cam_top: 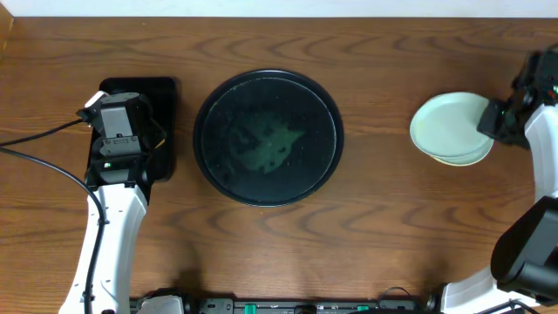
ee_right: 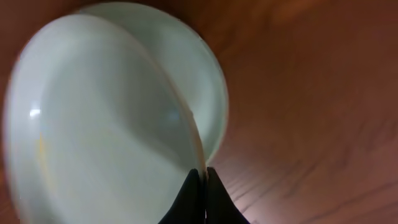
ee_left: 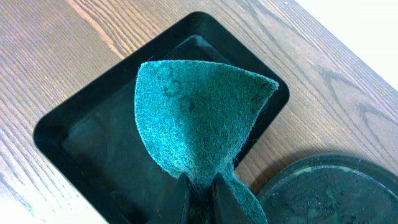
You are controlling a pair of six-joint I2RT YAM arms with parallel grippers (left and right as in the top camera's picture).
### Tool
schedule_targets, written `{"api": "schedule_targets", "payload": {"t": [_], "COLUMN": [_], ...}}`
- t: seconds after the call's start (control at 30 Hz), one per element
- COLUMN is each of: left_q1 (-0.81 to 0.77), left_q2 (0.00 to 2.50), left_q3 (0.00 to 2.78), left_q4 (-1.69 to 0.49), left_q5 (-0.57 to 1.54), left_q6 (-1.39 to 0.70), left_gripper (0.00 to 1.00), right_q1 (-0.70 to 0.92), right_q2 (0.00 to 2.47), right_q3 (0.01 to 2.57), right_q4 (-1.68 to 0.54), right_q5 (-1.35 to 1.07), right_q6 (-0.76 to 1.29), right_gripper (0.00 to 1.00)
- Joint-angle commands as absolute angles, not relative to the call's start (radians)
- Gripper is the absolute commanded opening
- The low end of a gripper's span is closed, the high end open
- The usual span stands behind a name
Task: Clean dirty plates on tray and stack at the side
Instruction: 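Lower the plate onto the stack at right and open the right gripper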
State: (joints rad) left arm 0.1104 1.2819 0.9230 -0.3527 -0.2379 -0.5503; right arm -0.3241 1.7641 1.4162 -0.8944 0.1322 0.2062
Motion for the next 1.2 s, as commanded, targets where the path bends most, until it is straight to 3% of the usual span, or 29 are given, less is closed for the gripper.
{"api": "schedule_targets", "payload": {"t": [0.0, 0.27, 0.43, 0.53, 0.6, 0.73, 1.0, 1.17], "left_q1": [0.115, 0.115, 0.115, 0.115, 0.115, 0.115, 0.129, 0.197], "left_q2": [1.274, 1.274, 1.274, 1.274, 1.274, 1.274, 1.303, 1.400], "left_q3": [0.920, 0.920, 0.920, 0.920, 0.920, 0.920, 0.920, 0.920], "left_q4": [-0.351, -0.350, -0.350, -0.351, -0.351, -0.350, -0.323, -0.259], "left_q5": [-0.242, -0.242, -0.242, -0.242, -0.242, -0.243, -0.243, -0.243], "left_q6": [-0.559, -0.559, -0.559, -0.559, -0.559, -0.559, -0.559, -0.559], "left_gripper": [0.07, 0.07, 0.07, 0.07, 0.07, 0.07, 0.08, 0.07], "right_q1": [-0.364, -0.434, -0.434, -0.425, -0.417, -0.392, -0.315, -0.191], "right_q2": [1.753, 1.753, 1.753, 1.753, 1.753, 1.753, 1.675, 1.526], "right_q3": [1.351, 1.329, 1.329, 1.329, 1.329, 1.329, 1.329, 1.329], "right_q4": [-0.852, -0.813, -0.774, -0.763, -0.759, -0.759, -0.751, -0.784], "right_q5": [0.213, 0.141, 0.016, -0.023, -0.028, -0.041, -0.328, -0.280], "right_q6": [0.313, 0.347, 0.313, 0.314, 0.313, 0.311, 0.326, 0.320], "right_gripper": [0.01, 0.01, 0.07, 0.16, 0.30, 0.33, 0.43, 0.49]}}
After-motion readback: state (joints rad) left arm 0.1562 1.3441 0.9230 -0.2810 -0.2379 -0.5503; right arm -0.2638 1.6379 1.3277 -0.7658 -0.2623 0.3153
